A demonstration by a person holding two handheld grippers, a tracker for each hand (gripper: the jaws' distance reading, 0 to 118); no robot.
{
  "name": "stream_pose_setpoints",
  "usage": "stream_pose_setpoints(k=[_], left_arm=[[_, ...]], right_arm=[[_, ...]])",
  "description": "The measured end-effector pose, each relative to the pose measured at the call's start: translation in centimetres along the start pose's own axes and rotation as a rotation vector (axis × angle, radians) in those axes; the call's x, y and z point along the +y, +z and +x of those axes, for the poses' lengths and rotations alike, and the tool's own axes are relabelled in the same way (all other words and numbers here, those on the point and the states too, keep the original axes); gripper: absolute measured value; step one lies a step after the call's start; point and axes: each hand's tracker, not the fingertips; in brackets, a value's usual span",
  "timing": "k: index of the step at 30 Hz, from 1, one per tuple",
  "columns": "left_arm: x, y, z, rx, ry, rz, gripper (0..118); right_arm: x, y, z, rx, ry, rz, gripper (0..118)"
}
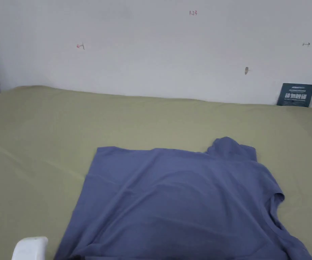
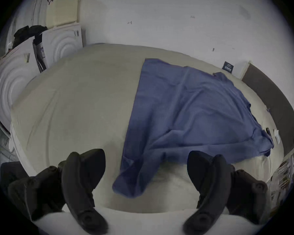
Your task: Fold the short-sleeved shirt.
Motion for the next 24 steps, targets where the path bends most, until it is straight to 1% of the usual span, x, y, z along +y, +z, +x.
stream_pose_setpoints(k=[1,2,3,4,5,6,8,11,12,13,14,15,16,17,18,19,20,21,22,23,24], left_arm=[[0.2,-0.5,0.0,0.002,-0.001,-0.003,102],[0.2,-1.8,-0.7,-0.001,-0.002,-0.007,97],[0.3,-2.3,-0.7,0.011,0.001,-0.007,79],[0.4,-2.5,-0.8,0.012,0.011,-0.003,58],[0.3,-2.8,-1.0,-0.007,0.021,-0.002,32],[0.4,-3.0,-1.0,-0.037,0.024,-0.014,13],[0.0,-3.8,-0.7,-0.040,0.004,-0.044,9],[-0.5,-3.7,0.0,-0.029,-0.052,-0.025,9],[-0.5,-3.7,-0.2,-0.030,-0.047,-0.025,9],[-0.5,-3.7,-0.5,-0.033,-0.036,-0.022,9],[-0.1,-3.5,-0.4,-0.045,-0.014,-0.025,9],[-0.1,-3.6,-0.6,-0.050,-0.002,-0.029,9],[-0.2,-3.6,-0.7,-0.053,0.001,-0.028,9],[-0.4,-3.6,-0.8,-0.056,0.002,-0.028,9],[0.0,-3.6,-0.3,-0.058,-0.001,-0.029,9],[-0.1,-3.5,-0.3,-0.058,-0.005,-0.028,9],[-0.2,-3.5,-0.3,-0.059,-0.005,-0.027,9],[-0.3,-3.5,-0.4,-0.061,0.000,-0.028,9],[0.0,-3.3,-0.2,-0.063,0.004,-0.028,9],[-0.1,-3.3,-0.2,-0.064,0.007,-0.028,9],[-0.2,-3.4,-0.1,-0.065,0.009,-0.029,9]], right_arm=[[-0.1,-0.2,0.1,0.000,-0.001,-0.014,0],[-0.3,-0.5,0.3,0.000,-0.008,-0.038,0],[-0.6,-0.9,0.5,-0.005,-0.017,-0.061,0],[-0.8,-1.2,0.7,-0.005,-0.030,-0.094,0],[-1.0,-1.4,0.8,-0.010,-0.039,-0.113,0],[-1.2,-1.6,1.0,-0.014,-0.047,-0.120,0],[-1.7,-2.2,1.4,-0.009,-0.058,-0.137,0],[-2.1,-3.2,1.7,-0.012,-0.046,-0.179,0],[-2.3,-3.7,2.0,0.001,-0.051,-0.202,0],[-2.6,-4.5,2.4,0.036,-0.062,-0.252,0],[-2.9,-5.3,2.8,0.059,-0.066,-0.276,3],[-3.2,-6.1,2.8,0.067,-0.055,-0.296,28],[-3.6,-7.3,3.1,0.074,-0.042,-0.337,62],[-4.0,-8.8,3.2,0.055,-0.027,-0.390,87],[-4.4,-10.0,3.4,0.056,-0.041,-0.406,86],[-4.9,-11.3,3.8,0.068,-0.060,-0.437,83],[-5.2,-12.5,4.0,0.076,-0.089,-0.458,83],[-5.5,-13.7,4.1,0.082,-0.102,-0.489,83],[-5.6,-14.6,4.1,0.058,-0.103,-0.513,82],[-5.3,-15.1,4.2,0.053,-0.099,-0.493,78],[-5.2,-15.4,4.4,0.055,-0.099,-0.487,61]])
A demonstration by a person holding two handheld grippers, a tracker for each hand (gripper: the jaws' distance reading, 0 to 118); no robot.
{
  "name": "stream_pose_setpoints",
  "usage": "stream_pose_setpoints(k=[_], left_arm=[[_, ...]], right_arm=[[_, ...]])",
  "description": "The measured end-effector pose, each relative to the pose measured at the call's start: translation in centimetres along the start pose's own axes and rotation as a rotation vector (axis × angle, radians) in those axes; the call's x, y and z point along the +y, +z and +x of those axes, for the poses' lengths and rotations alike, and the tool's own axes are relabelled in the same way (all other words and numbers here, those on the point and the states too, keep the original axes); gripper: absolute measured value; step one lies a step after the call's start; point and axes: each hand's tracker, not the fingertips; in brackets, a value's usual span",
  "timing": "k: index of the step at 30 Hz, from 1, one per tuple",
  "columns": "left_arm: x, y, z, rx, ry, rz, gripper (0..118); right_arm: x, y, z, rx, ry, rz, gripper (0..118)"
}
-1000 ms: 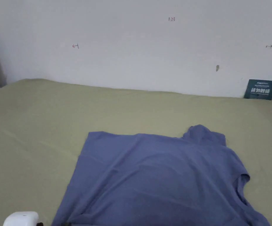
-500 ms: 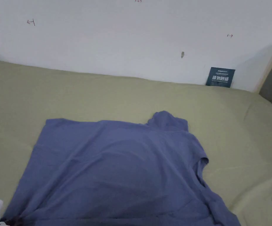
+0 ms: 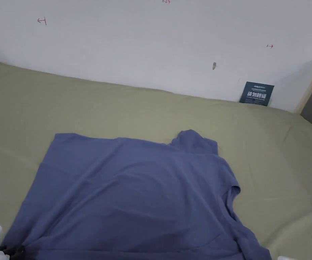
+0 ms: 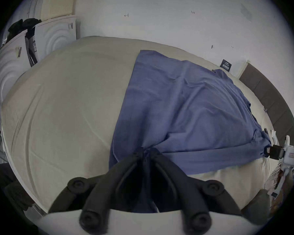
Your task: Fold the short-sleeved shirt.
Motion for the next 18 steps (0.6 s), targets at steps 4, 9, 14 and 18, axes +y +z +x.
stream_pose_setpoints(k=[4,9,14,18], left_arm=[[0.0,0.2,0.2,0.000,-0.003,-0.001,9],[0.0,0.8,0.3,-0.001,-0.021,0.012,9],[2.5,2.1,0.0,-0.029,-0.015,0.033,9],[7.8,1.9,0.2,-0.059,-0.032,0.039,9]], right_arm=[[0.2,0.5,-0.1,-0.022,0.024,0.037,7],[0.7,2.6,-2.0,-0.025,0.118,0.051,7],[3.8,3.7,-2.5,-0.028,0.158,0.048,7],[9.5,3.1,-2.6,-0.007,0.170,0.052,7]])
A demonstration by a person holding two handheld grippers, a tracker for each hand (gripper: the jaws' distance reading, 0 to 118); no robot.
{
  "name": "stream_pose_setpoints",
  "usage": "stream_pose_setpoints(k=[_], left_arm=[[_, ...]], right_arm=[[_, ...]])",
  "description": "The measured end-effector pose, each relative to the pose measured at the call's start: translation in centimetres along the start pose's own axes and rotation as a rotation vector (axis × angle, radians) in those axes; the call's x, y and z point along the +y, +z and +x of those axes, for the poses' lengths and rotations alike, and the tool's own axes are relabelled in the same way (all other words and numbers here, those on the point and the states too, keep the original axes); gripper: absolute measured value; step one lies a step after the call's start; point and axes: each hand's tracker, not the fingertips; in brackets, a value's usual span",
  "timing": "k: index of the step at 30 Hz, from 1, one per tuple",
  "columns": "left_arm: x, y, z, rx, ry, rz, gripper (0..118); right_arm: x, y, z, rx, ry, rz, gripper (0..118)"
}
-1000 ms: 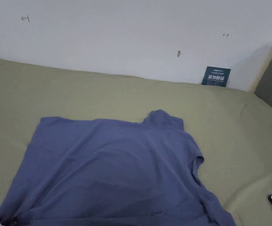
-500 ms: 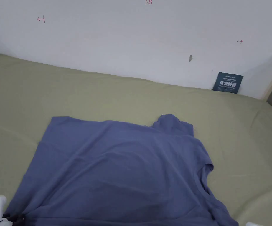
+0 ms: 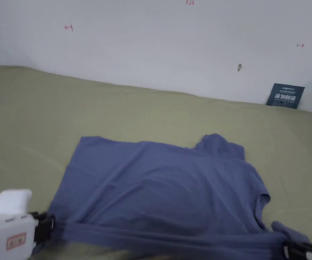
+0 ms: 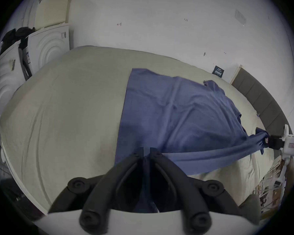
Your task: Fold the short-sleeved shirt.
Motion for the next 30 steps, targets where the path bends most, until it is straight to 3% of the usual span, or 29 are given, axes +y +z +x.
stream_pose_setpoints(k=[6,12,13,14,15,16,17,18,21,26,30], left_arm=[[7.7,-5.0,0.8,-0.006,-0.051,-0.117,9],[10.1,-11.3,0.5,0.036,-0.026,-0.172,10],[10.1,-12.2,0.2,0.038,0.006,-0.166,15],[10.2,-12.7,0.2,0.040,0.019,-0.165,32],[10.2,-13.3,0.1,0.039,0.036,-0.173,69],[9.9,-13.4,0.0,0.045,0.039,-0.192,92],[9.9,-13.7,-0.1,0.056,0.038,-0.212,99],[9.7,-13.5,-0.3,0.058,0.045,-0.205,99],[9.6,-9.0,-0.8,0.027,0.074,-0.056,99],[5.4,2.7,-0.5,-0.008,0.044,0.435,97],[-1.1,7.9,0.9,0.063,-0.038,0.502,87]], right_arm=[[7.4,-7.1,1.7,0.024,0.020,-0.143,7],[9.3,-12.8,2.2,0.036,-0.072,-0.194,7],[9.2,-13.5,2.3,0.034,-0.089,-0.185,7],[9.1,-13.9,2.5,0.036,-0.095,-0.186,9],[9.0,-14.4,2.7,0.038,-0.104,-0.177,23],[8.7,-14.3,2.9,0.046,-0.096,-0.154,45],[8.6,-14.2,3.1,0.045,-0.091,-0.135,68],[8.4,-13.7,3.4,0.054,-0.087,-0.110,82],[8.0,-9.7,3.4,0.076,-0.112,0.017,81],[3.9,0.5,2.0,0.083,-0.059,0.466,80],[-2.0,6.5,-0.4,0.055,-0.044,0.652,45]])
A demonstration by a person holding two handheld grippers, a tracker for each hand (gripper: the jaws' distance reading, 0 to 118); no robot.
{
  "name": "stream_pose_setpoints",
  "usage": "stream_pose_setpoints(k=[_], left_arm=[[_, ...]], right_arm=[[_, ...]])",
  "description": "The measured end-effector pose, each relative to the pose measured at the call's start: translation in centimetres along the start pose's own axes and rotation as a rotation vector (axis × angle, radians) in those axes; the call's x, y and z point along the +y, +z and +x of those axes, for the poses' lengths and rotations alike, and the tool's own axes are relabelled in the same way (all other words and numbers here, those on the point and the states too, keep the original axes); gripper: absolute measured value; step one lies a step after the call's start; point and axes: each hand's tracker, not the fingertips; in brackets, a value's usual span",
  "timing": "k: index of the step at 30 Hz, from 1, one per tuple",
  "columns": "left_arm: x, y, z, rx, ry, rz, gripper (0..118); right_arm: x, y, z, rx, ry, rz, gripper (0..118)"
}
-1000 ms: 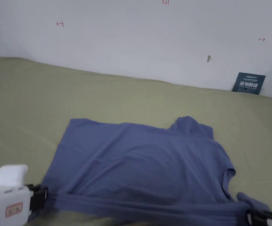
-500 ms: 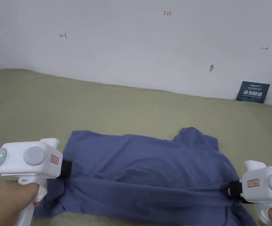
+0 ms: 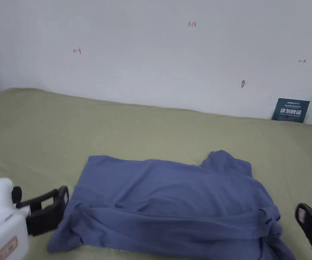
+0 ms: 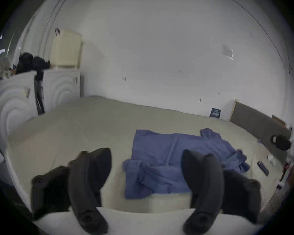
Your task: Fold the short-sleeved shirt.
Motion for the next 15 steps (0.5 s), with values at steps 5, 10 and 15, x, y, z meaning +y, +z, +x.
stream_pose_setpoints(k=[5,10,15], left_arm=[[-3.1,4.4,1.2,0.094,-0.060,0.072,0],[-4.0,0.5,0.2,0.004,0.014,-0.135,0],[-6.6,-7.6,0.3,-0.027,0.029,-0.403,39]], right_arm=[[-3.3,4.2,-1.7,-0.010,0.059,-0.026,0],[-4.5,3.5,-2.6,-0.015,0.089,-0.085,0],[-4.1,2.0,-2.3,-0.007,0.049,-0.109,0]])
